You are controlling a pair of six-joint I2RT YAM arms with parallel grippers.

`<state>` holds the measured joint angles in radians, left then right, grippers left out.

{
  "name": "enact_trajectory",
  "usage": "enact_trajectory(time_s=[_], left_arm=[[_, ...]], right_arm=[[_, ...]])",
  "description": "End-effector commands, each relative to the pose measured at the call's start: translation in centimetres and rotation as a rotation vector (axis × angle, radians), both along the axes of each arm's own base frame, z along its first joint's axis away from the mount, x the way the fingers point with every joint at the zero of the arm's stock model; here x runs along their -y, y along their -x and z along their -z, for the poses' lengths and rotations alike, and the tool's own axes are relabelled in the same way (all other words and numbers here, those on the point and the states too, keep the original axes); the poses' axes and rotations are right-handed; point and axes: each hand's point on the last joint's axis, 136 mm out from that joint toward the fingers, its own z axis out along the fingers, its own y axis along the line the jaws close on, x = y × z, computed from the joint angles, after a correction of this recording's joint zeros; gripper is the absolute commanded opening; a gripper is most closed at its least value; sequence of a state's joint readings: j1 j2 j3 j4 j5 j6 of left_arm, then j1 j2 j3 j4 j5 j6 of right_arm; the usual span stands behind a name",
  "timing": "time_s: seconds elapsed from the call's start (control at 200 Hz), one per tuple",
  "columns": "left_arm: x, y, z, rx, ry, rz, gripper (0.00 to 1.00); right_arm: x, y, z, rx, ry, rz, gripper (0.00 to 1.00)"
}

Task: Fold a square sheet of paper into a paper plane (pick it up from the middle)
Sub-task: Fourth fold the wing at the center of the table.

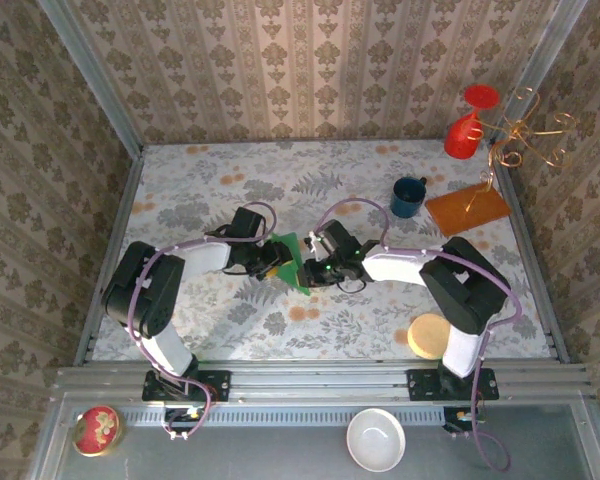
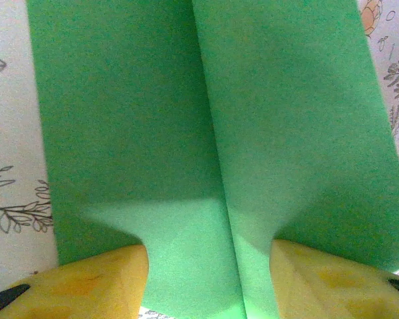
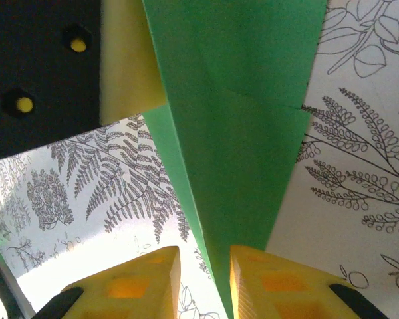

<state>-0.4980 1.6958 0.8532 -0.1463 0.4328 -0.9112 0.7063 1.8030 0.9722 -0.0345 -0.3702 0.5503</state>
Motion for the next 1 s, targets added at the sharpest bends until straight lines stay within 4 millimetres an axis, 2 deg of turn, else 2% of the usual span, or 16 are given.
enact_trajectory(time_s=[0.0,0.715,0.86,0.995], left_arm=[[-1.3,2.3,2.8,-0.109,-0.087,0.001,0.54],[-1.2,2.4,2.7,-0.109,-0.077,-0.007,0.54],[-0.9,1.8,1.4,-0.072,-0.053,-0.01,0.53],[-0.6,0.7,-1.0,0.004,-0.026,-0.009,0.53]], right_arm=[[-0.2,0.0,0.5,-0.009,0.021,-0.009,0.27],[0.0,0.8,2.8,-0.058,0.041,-0.016,0.13],[0.2,1.2,3.4,-0.08,0.047,-0.015,0.11],[0.4,1.3,3.7,-0.108,0.037,-0.008,0.1]])
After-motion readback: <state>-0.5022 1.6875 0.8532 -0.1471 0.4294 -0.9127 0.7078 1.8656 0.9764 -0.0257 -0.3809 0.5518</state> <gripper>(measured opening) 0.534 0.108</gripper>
